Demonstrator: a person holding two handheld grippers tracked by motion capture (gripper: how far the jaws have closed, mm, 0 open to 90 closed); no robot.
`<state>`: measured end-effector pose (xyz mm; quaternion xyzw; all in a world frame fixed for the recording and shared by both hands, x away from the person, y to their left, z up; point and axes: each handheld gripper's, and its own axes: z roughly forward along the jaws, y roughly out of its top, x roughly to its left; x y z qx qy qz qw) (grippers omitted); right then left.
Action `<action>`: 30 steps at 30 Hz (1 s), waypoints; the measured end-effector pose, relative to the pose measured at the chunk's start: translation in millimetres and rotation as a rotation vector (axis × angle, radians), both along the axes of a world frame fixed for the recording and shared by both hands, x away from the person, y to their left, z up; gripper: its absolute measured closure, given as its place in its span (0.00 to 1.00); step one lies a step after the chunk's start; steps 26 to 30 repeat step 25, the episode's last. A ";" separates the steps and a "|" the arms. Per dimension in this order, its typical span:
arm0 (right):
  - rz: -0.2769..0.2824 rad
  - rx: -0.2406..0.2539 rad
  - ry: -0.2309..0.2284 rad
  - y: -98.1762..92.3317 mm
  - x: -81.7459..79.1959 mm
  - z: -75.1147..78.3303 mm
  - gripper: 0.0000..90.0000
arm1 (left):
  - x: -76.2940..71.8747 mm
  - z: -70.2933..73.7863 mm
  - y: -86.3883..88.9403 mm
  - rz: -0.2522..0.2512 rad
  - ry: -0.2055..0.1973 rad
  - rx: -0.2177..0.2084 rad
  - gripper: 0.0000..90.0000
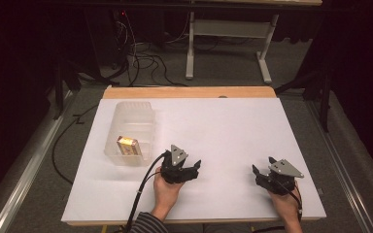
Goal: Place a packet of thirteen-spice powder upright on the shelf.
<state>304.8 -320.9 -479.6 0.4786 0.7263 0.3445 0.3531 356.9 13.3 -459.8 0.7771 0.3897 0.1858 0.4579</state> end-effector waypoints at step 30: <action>-0.001 0.002 -0.002 0.0 -0.3 0.0 0.36 | 2.6 -21.1 -9.7 0.047 -0.054 0.048 0.25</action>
